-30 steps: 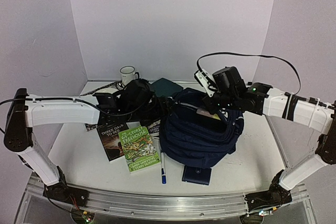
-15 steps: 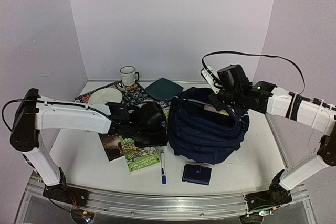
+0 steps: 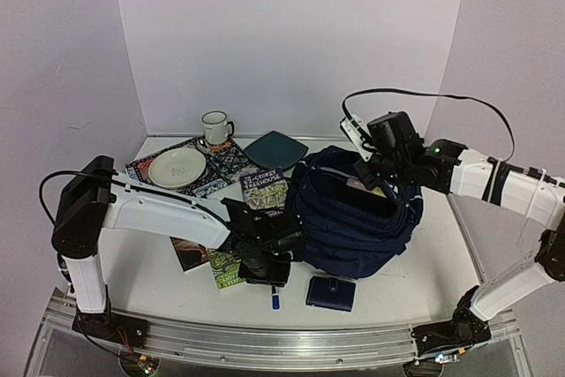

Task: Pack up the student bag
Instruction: Pick up the pen at the center of the board.

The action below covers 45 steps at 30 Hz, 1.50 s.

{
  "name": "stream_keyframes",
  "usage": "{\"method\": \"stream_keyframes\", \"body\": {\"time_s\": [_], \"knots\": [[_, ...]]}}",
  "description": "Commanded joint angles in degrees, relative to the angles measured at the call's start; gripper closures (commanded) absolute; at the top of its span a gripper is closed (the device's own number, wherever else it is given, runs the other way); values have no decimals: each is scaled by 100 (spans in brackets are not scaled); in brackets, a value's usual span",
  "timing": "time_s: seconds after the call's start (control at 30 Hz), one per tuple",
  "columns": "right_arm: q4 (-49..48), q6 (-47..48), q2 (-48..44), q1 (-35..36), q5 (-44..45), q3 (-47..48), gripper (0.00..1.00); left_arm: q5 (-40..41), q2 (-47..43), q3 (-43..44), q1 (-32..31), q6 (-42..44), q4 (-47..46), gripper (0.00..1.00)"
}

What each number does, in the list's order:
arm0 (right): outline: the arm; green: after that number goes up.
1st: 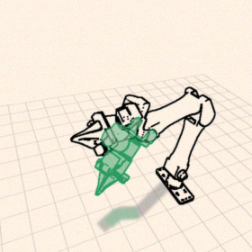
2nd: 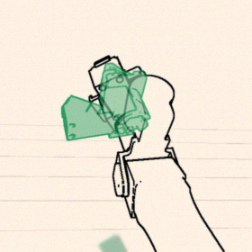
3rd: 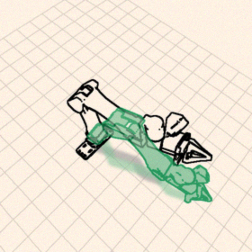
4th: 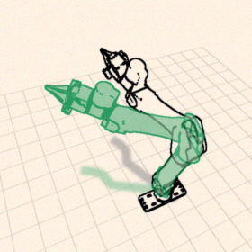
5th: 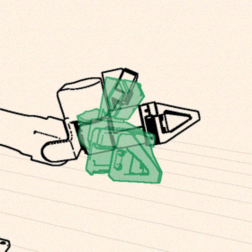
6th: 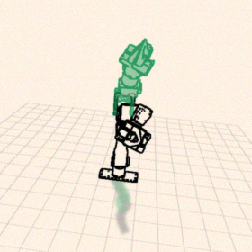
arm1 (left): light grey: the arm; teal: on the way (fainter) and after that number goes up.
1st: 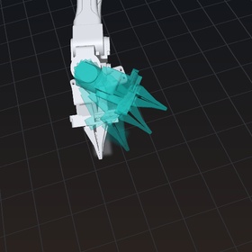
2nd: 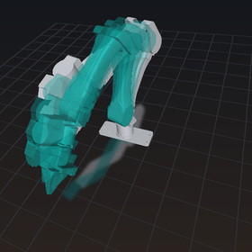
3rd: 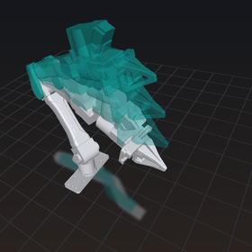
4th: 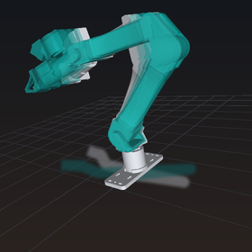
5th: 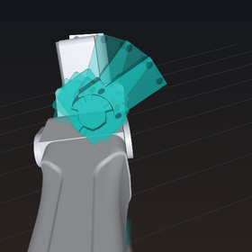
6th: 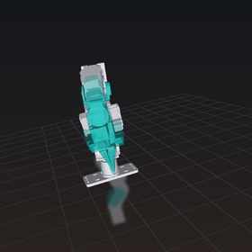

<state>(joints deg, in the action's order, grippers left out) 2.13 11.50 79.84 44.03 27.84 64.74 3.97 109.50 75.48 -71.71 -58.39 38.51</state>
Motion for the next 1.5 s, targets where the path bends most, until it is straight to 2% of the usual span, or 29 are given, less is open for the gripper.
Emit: {"method": "stream_keyframes", "body": {"time_s": [0.0, 0.23, 0.4, 0.5, 0.8, 1.27, 1.47], "knots": [[-445, -215, -406, -26, 117, 36, 100, -117, 162, 296, -30, 64, 205, 64], [-443, -258, -434, -26, 39, -22, 100, -198, 542, 349, -28, 91, 303, 66], [-443, -309, -425, -26, -91, -38, 100, 33, 685, 362, -27, 57, 491, 69], [-444, -344, -410, -26, -157, -59, 100, 147, 776, 354, -21, 26, 711, 74], [-443, -374, -381, -26, -302, -88, 100, 179, 471, 386, -28, 21, 847, 100], [-428, -566, -306, -26, -815, -160, 100, 678, -964, 689, -22, 91, 800, 100], [-408, -914, -220, 0, -1222, -139, 100, 654, -1273, 971, 92, 432, 325, 100]]}}
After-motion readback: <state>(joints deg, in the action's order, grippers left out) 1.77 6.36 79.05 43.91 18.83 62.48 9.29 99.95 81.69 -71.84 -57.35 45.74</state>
